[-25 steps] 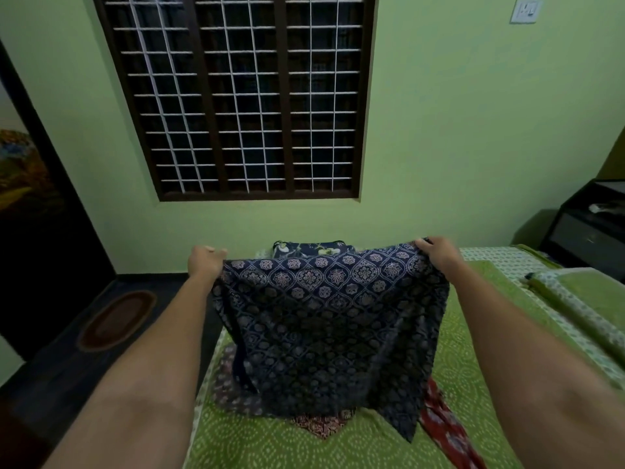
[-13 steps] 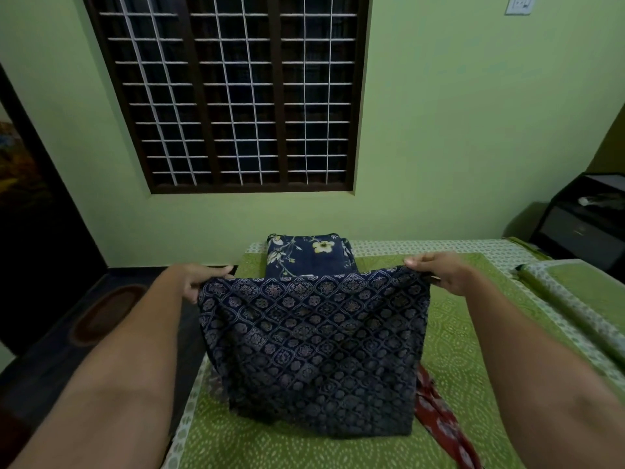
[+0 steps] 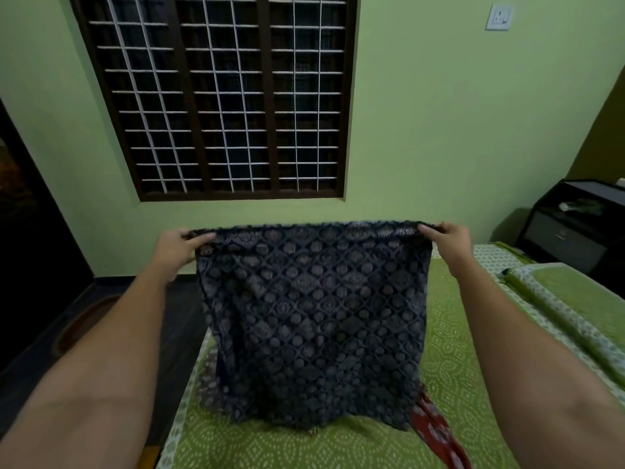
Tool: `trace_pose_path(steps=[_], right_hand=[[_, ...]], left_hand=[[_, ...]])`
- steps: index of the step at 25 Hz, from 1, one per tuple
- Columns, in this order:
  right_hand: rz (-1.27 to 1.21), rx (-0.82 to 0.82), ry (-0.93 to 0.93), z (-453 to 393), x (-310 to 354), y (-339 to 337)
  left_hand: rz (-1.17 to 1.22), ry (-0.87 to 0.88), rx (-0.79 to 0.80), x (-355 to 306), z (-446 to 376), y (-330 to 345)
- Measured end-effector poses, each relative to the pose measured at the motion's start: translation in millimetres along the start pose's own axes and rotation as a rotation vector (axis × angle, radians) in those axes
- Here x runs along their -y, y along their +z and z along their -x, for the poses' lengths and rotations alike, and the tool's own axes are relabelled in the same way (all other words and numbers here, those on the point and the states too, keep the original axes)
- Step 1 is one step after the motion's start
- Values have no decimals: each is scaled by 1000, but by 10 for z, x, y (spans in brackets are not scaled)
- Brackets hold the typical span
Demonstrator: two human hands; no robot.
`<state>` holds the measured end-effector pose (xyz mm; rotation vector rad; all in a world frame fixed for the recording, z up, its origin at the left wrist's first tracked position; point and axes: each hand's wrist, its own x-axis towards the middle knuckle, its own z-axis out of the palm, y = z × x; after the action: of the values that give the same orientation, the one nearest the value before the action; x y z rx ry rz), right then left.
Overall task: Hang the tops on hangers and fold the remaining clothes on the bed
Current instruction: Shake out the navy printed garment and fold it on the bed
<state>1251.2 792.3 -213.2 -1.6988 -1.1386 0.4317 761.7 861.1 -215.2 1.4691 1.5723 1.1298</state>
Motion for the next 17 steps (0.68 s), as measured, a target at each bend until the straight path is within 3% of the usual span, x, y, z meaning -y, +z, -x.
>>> trace_pose_path(steps=[5,9,12,13,15,16,17], right_hand=[[103,0,122,-54,-183,0],[-408,-65,112,-72,257,-44],[-877,-57,-57,21,744,-416],[-1061,43,-220,86,959,-494],[-1472,414,-582,302,1353,-590],[-1667,681,-736,362,1534,-456],[-1780,669,-773,346,1676,-269]], left_hand=[[72,-52,-126,175,-44,201],[286,0,-218,-198,-204,68],[673,183,-210,-666,-176,-205],[869,292,-129,-770,-194,-350],[1075,441,146,-982,-190,-561],[1035,485,269,-1164,-108,-511],[917,517,351,-1373,4,-347]])
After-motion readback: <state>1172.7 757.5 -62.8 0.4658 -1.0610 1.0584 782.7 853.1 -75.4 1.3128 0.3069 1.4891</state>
